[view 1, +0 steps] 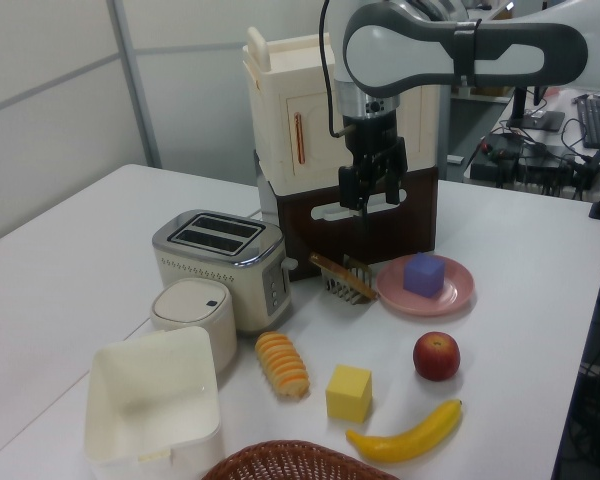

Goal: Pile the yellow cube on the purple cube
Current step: 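Move the open gripper over the yellow cube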

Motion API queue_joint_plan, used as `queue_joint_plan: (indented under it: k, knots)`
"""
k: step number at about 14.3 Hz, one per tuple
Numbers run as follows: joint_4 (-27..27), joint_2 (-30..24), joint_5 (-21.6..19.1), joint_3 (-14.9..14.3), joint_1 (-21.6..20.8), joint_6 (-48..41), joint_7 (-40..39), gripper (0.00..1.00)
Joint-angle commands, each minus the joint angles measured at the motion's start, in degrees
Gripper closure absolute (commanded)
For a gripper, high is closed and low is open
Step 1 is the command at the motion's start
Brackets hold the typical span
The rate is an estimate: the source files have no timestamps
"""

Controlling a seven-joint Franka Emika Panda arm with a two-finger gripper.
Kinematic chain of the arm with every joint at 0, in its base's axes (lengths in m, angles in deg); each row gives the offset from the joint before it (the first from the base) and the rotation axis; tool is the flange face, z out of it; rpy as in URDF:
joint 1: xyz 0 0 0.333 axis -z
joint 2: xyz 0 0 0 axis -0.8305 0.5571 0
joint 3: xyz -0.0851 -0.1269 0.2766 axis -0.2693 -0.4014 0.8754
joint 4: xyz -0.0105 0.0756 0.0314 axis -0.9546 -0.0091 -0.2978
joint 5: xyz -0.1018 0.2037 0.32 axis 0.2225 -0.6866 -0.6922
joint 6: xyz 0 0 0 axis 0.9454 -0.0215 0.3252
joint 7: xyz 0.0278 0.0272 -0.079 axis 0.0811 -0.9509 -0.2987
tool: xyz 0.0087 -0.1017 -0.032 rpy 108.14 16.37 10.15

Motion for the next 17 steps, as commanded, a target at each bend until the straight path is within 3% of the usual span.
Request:
queue_joint_plan:
  k: [1,14,17]
  knots:
    - [0.04,0.09,-0.88,-0.16,-0.65,-1.39,-0.65,0.00]
    - [1.70,-0.43,-0.79,0.98,-0.47,-1.04,-0.83,0.00]
    - [10.29,-2.97,-0.70,5.20,0.58,7.20,-0.65,0.00]
